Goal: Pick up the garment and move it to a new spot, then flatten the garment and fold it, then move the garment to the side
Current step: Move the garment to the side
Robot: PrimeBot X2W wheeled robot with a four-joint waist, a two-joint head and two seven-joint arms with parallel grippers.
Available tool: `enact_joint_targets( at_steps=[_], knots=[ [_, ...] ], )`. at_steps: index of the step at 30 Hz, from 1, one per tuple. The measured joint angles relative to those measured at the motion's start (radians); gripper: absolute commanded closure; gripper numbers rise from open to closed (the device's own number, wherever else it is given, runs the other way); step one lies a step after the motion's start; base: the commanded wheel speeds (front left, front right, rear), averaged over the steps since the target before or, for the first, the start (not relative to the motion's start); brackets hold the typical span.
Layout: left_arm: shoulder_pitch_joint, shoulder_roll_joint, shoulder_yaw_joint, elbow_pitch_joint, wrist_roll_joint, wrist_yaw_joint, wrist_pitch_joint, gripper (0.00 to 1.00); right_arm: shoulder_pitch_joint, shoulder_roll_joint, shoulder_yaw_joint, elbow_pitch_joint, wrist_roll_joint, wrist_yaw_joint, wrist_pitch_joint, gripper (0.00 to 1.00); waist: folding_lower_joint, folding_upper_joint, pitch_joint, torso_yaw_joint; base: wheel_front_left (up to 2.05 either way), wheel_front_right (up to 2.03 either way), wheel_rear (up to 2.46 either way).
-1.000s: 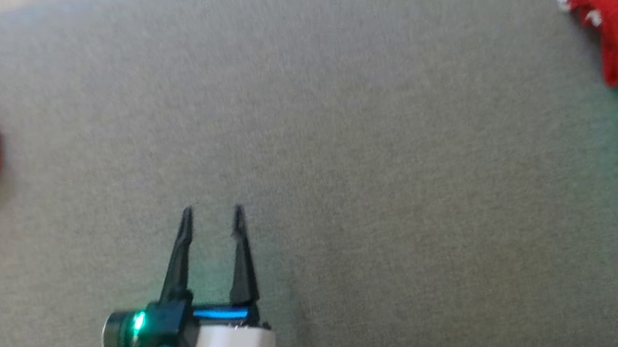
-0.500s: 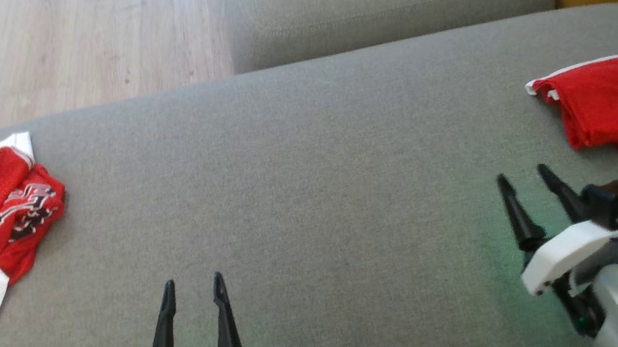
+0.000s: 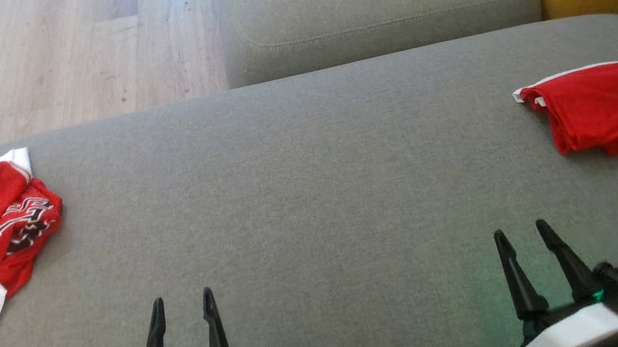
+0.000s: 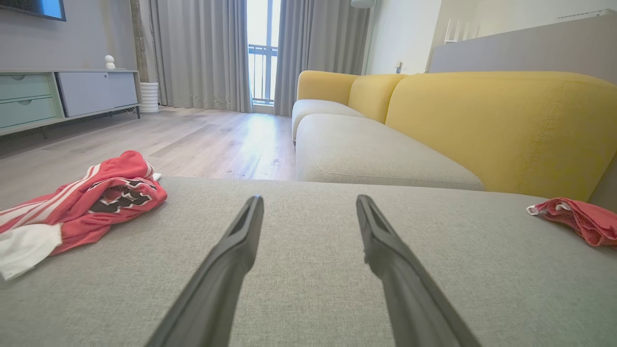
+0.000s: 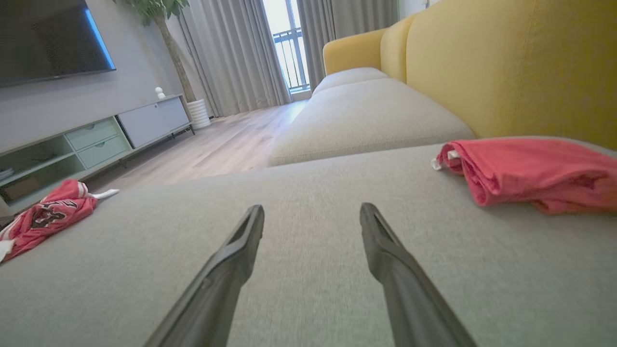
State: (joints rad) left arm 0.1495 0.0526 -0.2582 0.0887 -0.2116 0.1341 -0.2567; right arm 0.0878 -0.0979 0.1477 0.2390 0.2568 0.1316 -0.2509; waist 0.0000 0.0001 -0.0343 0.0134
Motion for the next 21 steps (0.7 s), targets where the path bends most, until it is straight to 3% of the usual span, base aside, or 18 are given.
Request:
enact_joint_targets(
  at_steps=[5, 21],
  knots=[
    [0.035, 0.000, 0.005, -0.013, 0.000, 0.016, 0.000, 0.00, 0.012, -0.001, 0.008, 0.001, -0.007, 0.000, 0.000, 0.00, 0.0000, 0.0000, -0.004, -0.011, 0.00, 0.00, 0.00],
    [0.044, 0.001, 0.009, -0.004, 0.002, 0.009, 0.000, 0.00, 0.006, 0.001, 0.015, 0.014, -0.020, 0.000, 0.000, 0.00, 0.0000, 0.0000, -0.021, 0.000, 0.00, 0.00, 0.00]
  ],
)
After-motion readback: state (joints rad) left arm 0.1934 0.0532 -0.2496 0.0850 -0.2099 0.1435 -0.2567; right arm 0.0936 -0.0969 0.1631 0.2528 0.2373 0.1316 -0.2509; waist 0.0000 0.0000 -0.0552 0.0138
